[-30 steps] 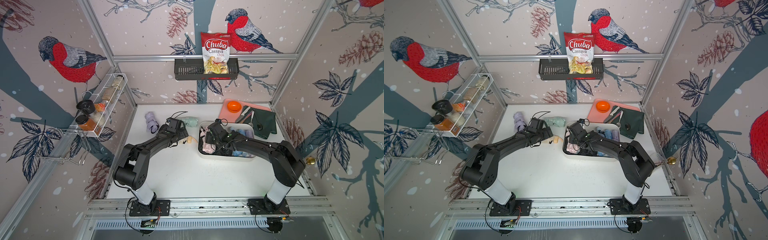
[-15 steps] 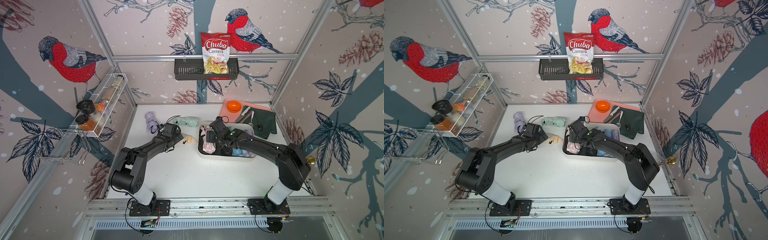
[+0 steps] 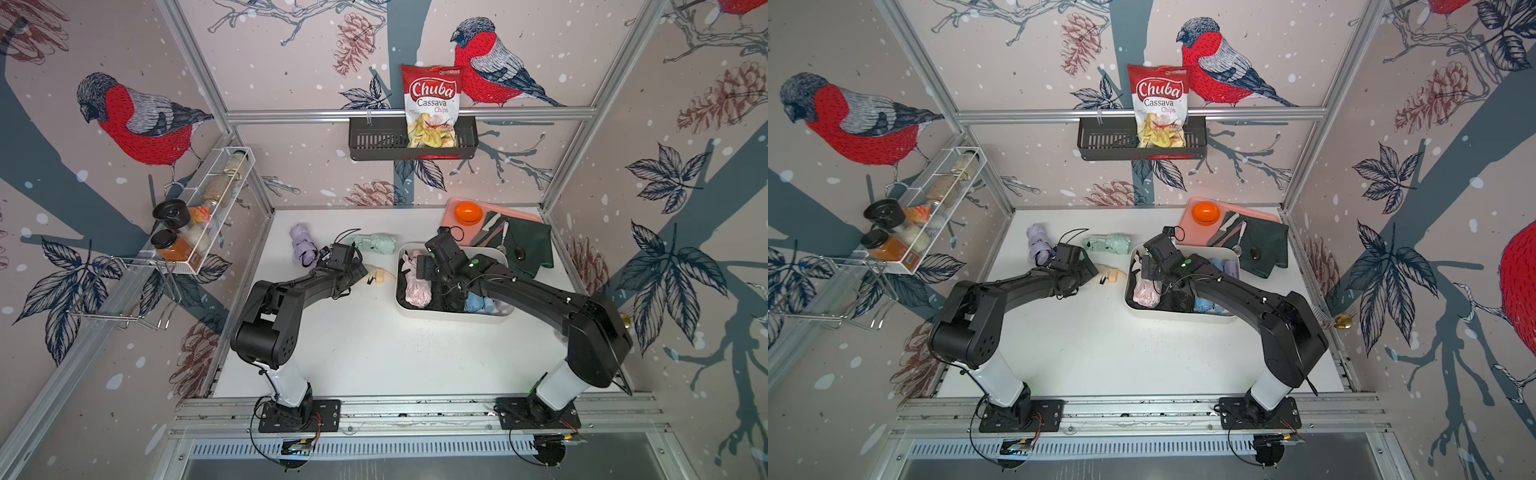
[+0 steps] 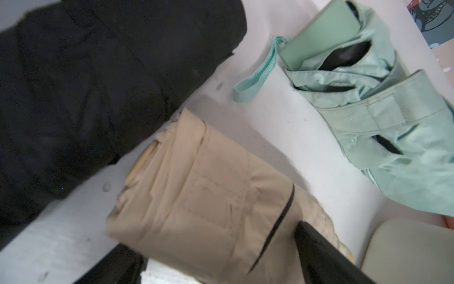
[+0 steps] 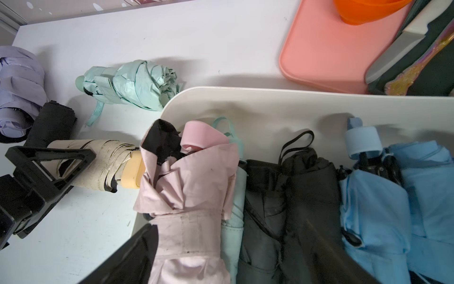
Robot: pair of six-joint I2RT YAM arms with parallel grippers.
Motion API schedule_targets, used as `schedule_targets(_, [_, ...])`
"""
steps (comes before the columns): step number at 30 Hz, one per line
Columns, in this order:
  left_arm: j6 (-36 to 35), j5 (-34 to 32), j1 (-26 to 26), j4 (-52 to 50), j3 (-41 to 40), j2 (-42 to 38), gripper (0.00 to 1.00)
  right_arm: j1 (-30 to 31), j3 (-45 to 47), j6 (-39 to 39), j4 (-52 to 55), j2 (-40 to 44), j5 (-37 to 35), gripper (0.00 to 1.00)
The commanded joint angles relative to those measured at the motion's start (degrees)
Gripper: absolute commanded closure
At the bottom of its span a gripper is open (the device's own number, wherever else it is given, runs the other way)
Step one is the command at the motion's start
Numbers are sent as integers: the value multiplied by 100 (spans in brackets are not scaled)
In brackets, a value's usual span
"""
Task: Put the umbrella into the storage box
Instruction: Pick up the umbrella from the center of the board.
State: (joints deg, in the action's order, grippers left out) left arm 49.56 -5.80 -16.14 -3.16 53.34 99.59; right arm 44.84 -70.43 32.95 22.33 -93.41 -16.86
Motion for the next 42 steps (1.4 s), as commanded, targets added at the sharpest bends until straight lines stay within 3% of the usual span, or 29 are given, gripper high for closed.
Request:
schedule_targets(1, [-173, -50, 36, 118, 151, 116, 14, -63, 43, -51, -35, 68, -59, 6])
schedule_targets(12, [-277, -354, 119, 6, 238, 110, 69, -194, 113, -95, -131, 137, 138, 7])
schedule_targets(18, [-515, -177, 224, -36, -10, -124, 98, -241, 109, -137, -123, 195, 148, 8])
schedule_targets(26, [-1293, 426, 249, 29, -111, -759, 100, -308, 101, -406, -307, 292, 595, 8])
schedule_targets(38, [-1739, 2157, 221, 116, 17, -2066, 100, -292, 709, -525, -2197, 508, 3343, 9])
schedule_targets(42, [-1696, 2585, 118, 116, 129, -2232, 100, -209, 838, -456, -2703, 516, 3750, 10])
